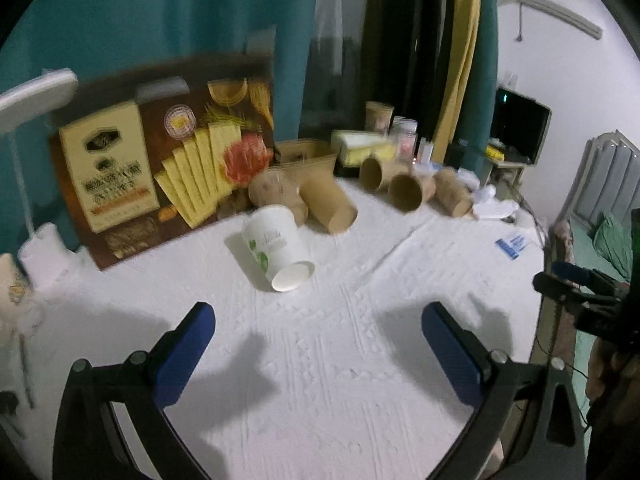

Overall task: Flip cup upright
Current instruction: 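Reach the left gripper to the white Green World cup and grasp it, then lift the white cup with the left gripper and carry it toward the right gripper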

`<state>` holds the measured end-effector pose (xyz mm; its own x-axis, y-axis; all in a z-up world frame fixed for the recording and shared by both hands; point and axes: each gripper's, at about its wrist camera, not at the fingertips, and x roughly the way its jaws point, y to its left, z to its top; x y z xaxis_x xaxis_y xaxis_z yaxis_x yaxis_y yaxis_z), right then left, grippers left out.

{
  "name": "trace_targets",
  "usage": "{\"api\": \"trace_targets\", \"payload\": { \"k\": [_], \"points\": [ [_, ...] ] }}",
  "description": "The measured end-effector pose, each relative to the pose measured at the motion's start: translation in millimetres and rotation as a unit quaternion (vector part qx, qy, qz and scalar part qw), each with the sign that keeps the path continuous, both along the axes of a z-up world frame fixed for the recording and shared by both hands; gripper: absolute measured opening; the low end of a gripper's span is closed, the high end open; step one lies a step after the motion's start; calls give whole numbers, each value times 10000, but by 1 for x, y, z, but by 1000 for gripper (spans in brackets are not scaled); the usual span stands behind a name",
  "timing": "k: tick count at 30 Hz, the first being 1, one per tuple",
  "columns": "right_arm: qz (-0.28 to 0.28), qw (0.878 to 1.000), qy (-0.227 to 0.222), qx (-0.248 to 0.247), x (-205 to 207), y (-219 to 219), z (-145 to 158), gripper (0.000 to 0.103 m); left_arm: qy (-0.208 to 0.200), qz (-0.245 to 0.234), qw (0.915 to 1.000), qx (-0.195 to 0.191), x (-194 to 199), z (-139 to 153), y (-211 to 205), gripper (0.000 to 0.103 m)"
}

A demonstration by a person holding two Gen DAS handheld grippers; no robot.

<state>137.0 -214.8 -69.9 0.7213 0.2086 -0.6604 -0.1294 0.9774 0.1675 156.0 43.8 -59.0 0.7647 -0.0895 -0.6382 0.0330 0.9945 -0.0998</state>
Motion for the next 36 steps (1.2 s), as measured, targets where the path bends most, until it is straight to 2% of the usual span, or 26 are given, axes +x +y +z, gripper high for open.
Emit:
{"api": "trace_targets", "payload": {
  "k": [9,14,20,22,23,31,36],
  "points": [
    [-86,9992,294,265,48,-16,-29,81,746,97,9948,-681,95,-38,31,103],
    [-138,9979,517,353,64,-21,-49,81,956,351,9922,-715,137,-55,37,103],
    [-240,9966,638,462,67,-29,-63,81,1349,442,9862,-850,165,-80,42,81],
    [-275,9962,661,495,65,-32,-64,81,1442,447,9839,-951,168,-86,43,66],
    [-291,9961,669,504,63,-33,-64,81,1499,460,9823,-1028,168,-89,44,62],
    [-299,9962,548,605,34,-32,-50,81,1408,399,9788,-1434,129,-72,35,61],
    [-208,9963,486,677,6,-26,-41,81,1271,196,9787,-1600,72,-49,14,61]
  ]
}}
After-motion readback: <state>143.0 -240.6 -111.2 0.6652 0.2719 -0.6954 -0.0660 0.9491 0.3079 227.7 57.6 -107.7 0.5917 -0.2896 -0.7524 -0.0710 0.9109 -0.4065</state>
